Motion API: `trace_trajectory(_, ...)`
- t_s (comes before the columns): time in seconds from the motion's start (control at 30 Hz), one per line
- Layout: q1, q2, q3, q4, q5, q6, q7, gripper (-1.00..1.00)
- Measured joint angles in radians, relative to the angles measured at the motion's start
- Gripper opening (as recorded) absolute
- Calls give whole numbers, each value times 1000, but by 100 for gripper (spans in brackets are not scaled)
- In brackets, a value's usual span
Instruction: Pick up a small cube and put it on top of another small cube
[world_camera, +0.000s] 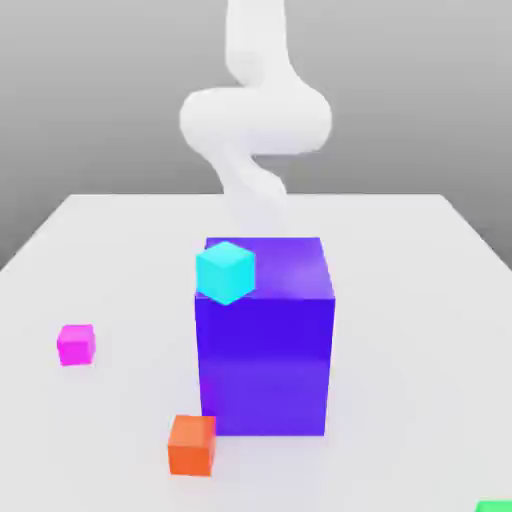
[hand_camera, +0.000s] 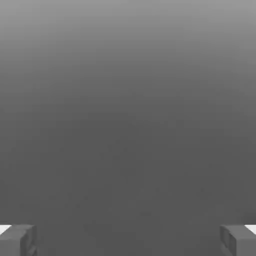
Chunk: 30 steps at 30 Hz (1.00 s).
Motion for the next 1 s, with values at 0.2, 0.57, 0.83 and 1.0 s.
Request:
trace_trajectory(0.2,-80,203,-167,-141,-100,143,-201,0)
trace_trajectory(0.57,-204,562,-514,-390,-118,402,-666,0)
trace_trajectory(0.83,-419,877,-369,-465,376,600,-1223,0)
trace_trajectory(1.0,-642,1010,-107,-428,556,701,-1366,-100)
